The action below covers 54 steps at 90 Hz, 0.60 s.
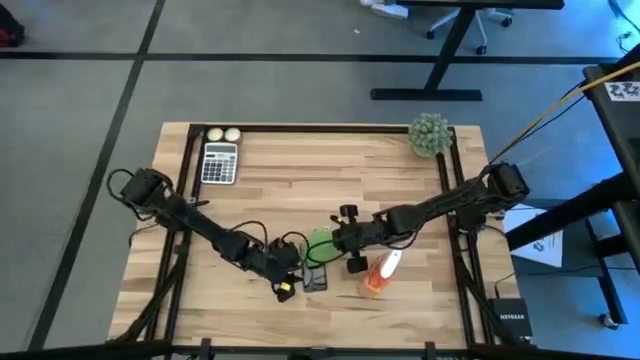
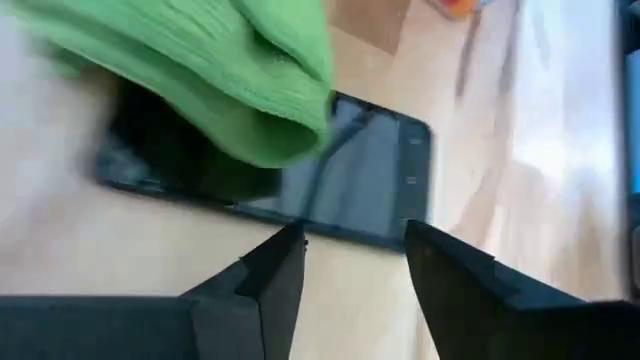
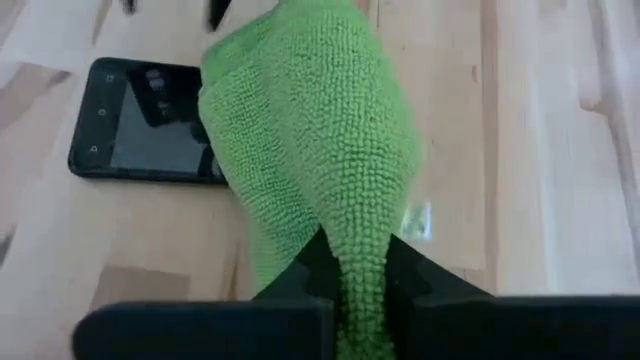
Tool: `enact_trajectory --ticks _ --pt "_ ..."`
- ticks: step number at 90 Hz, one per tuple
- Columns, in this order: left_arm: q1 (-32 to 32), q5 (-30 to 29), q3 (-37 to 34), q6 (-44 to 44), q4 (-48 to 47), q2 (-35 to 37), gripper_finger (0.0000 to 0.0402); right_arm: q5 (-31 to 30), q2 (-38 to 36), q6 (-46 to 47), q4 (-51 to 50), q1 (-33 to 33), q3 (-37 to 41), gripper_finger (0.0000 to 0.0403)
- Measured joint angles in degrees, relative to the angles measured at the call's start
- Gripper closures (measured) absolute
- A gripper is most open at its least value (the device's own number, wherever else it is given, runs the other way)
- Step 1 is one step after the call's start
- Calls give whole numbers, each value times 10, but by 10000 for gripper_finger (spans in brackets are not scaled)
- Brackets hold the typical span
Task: Apply microfiber cloth
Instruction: Wipe the front of the black cellphone using the green microfiber cloth
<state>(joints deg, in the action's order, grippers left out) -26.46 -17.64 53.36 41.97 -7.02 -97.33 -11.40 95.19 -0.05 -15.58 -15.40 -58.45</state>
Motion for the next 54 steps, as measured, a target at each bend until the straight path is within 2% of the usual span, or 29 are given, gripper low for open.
enact_trajectory --ticks 18,30,48,54 --pt "25 -91 3 -45 -72 14 245 0 -12 5 -7 0 -1 396" --pt "58 -96 3 -67 -67 11 245 10 -23 15 -33 0 -9 396" --pt "90 -95 3 -97 -52 10 245 101 -31 30 -41 -1 -14 396" --pt "94 -94 2 -108 -33 10 245 110 -27 33 -30 -8 -11 396"
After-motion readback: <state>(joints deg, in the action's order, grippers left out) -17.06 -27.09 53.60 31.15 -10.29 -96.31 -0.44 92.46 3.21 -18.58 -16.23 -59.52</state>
